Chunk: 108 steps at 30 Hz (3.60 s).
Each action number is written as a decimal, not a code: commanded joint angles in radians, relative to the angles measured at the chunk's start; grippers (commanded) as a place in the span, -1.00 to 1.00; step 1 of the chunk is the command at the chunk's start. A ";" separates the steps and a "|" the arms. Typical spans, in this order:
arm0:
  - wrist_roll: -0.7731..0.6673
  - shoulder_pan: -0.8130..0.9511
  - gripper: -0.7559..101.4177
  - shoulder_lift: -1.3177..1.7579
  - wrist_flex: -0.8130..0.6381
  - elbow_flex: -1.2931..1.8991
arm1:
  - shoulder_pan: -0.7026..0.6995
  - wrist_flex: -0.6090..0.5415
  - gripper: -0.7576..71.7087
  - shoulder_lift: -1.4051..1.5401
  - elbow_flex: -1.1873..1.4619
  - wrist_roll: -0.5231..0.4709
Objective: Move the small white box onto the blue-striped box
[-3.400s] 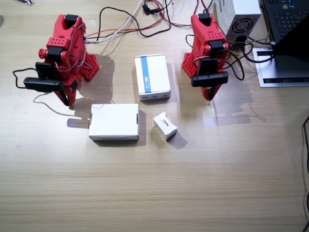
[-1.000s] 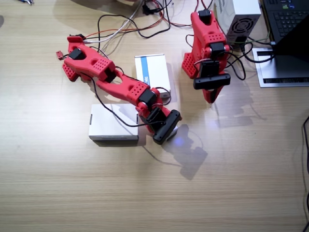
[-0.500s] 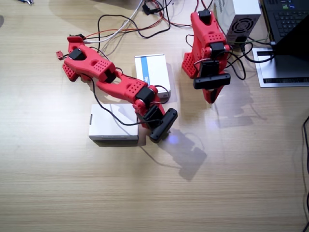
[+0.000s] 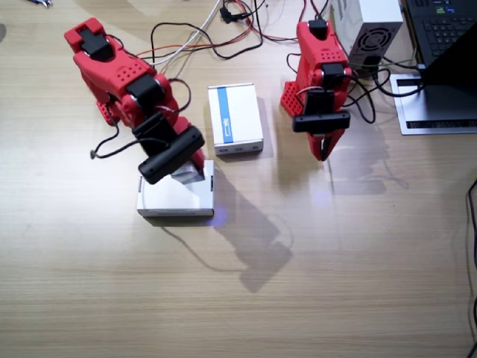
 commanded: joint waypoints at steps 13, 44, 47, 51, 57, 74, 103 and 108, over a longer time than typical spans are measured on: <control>-0.021 0.014 -0.99 0.032 0.026 -0.020 | 0.087 -0.147 -0.39 0.061 0.238 -0.098; -0.653 0.646 -0.39 -0.868 0.466 -1.414 | 0.931 -0.186 -0.97 1.626 1.434 -0.396; -0.689 0.755 -0.26 -1.078 0.561 -1.618 | 0.884 -0.221 -0.97 1.626 1.482 -0.353; -0.681 0.836 -0.21 -1.333 0.580 -1.864 | 0.857 -0.291 -0.97 1.626 1.566 -0.314; -0.630 0.879 -0.15 -1.775 0.581 -2.258 | 0.868 -0.296 -0.97 1.624 1.568 -0.305; -0.606 0.997 -0.08 -2.424 0.583 -2.807 | 0.859 -0.290 -0.97 1.623 1.571 -0.325; -0.503 0.931 -0.72 -2.554 0.583 -2.792 | 0.856 -0.288 -0.97 1.623 1.569 -0.327; -0.522 0.965 -0.71 -2.272 0.584 -2.551 | 0.848 -0.291 -0.97 1.623 1.569 -0.321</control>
